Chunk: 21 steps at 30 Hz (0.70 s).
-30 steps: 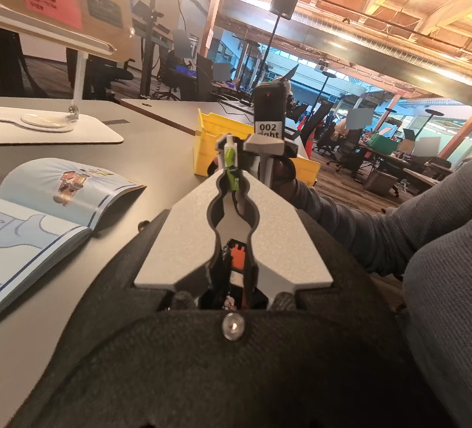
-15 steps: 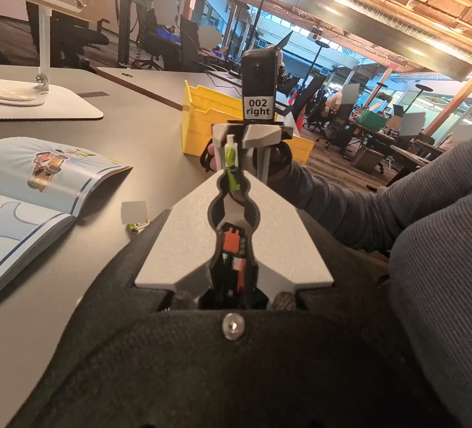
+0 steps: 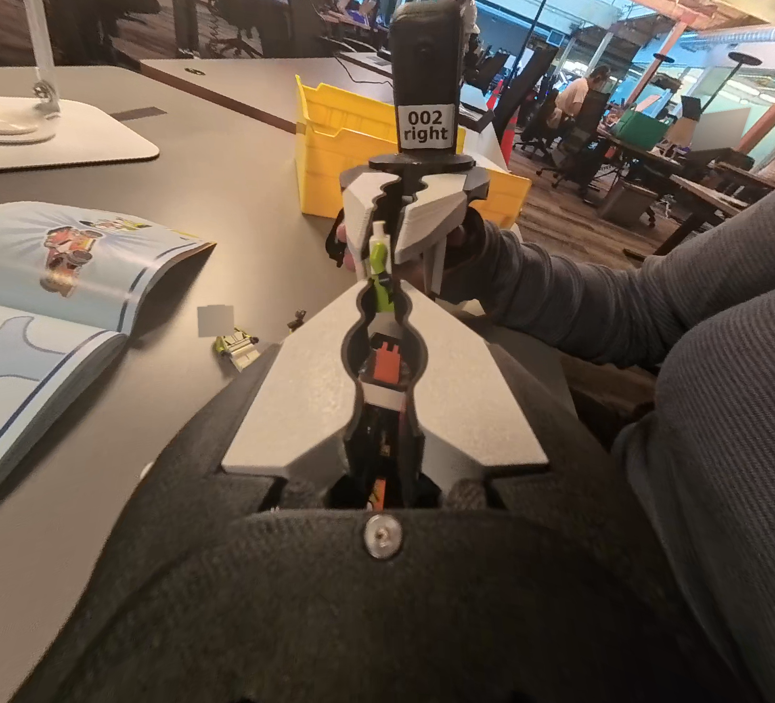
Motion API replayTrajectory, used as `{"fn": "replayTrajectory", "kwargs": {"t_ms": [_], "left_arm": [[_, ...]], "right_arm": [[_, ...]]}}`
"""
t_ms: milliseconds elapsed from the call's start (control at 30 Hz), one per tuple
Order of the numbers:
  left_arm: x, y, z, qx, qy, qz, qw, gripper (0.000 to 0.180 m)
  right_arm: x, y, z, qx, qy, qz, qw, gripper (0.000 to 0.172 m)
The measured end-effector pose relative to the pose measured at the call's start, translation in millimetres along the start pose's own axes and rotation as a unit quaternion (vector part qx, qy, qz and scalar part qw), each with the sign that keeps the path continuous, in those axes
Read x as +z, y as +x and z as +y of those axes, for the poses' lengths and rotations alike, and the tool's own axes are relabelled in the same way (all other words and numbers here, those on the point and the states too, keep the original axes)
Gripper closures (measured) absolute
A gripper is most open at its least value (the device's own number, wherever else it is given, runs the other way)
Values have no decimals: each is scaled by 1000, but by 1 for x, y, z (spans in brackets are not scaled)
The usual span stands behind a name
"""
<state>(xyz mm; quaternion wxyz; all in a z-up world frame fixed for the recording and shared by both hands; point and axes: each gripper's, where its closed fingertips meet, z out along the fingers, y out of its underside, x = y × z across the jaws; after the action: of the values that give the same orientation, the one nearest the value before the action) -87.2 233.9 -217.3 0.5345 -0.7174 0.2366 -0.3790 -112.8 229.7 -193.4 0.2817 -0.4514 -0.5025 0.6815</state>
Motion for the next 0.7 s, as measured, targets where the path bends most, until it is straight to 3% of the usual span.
{"fn": "replayTrajectory", "kwargs": {"t_ms": [700], "left_arm": [[3,6,0,-38,-2,28,999,174]], "right_arm": [[3,-3,0,28,4,-16,999,165]]}}
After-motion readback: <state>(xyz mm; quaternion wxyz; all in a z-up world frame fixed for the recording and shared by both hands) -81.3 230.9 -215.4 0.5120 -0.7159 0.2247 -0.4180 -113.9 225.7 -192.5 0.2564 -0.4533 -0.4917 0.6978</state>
